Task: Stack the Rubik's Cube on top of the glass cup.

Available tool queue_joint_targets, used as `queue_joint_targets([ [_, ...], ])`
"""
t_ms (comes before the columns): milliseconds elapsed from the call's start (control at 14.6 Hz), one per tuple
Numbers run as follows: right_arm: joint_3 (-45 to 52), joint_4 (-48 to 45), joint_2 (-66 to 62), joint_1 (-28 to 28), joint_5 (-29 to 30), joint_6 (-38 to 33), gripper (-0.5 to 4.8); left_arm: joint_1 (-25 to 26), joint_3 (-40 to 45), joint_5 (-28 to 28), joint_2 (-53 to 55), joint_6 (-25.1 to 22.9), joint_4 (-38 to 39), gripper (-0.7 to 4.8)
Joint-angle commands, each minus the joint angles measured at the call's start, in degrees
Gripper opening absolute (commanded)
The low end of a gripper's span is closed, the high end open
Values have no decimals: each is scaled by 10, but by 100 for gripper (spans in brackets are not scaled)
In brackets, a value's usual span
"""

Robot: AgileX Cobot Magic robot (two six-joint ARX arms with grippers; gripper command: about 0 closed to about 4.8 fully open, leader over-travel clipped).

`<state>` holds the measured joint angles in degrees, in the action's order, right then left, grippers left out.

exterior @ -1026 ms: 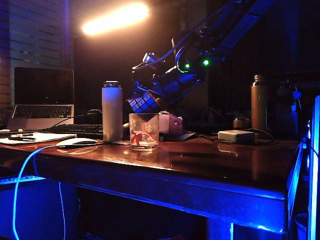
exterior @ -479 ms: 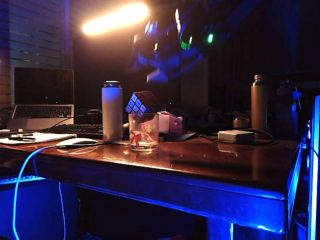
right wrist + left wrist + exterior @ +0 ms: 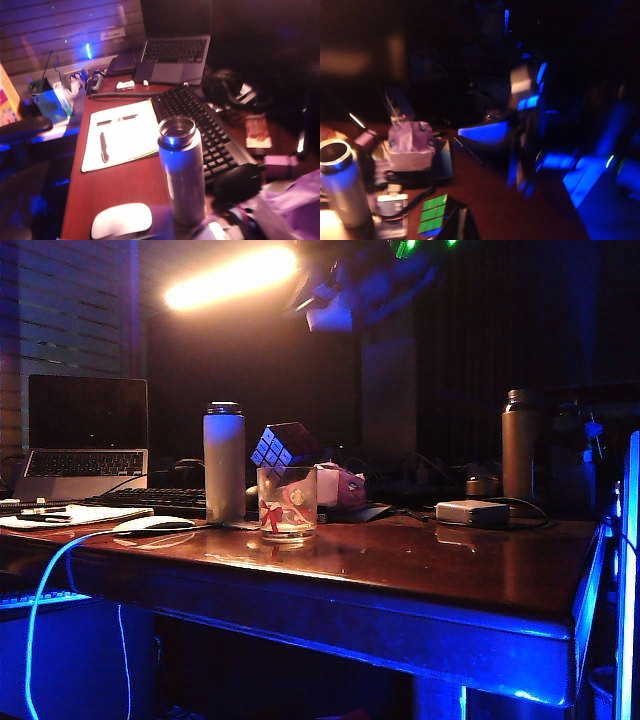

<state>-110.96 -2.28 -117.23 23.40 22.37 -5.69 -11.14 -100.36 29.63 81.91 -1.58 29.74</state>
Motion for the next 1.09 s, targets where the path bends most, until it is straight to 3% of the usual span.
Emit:
queue_joint_targets([
  [68, -3, 98, 54, -9, -48, 44, -1, 0, -2, -69, -37, -28, 56, -4],
  [137, -3, 144, 78, -12, -95, 55, -1, 0, -1, -78, -49, -27, 81, -4],
  [274, -3, 217, 122, -19, -121, 123, -1, 0, -1, -80, -77, -28, 138, -4],
  [616, -3, 290, 275, -16, -122, 133, -1, -1, 0, -160, -218, -25, 184, -4],
  [889, -2, 359, 363, -15, -119, 122, -1, -1, 0, -191, -360, -10, 336, -4],
  [958, 0, 349, 364, -15, -96, 123, -1, 0, 19, -205, -411, -10, 387, -4],
  [1094, 5, 336, 352, -15, -82, 119, -1, 0, 114, -210, -495, 29, 349, -4],
])
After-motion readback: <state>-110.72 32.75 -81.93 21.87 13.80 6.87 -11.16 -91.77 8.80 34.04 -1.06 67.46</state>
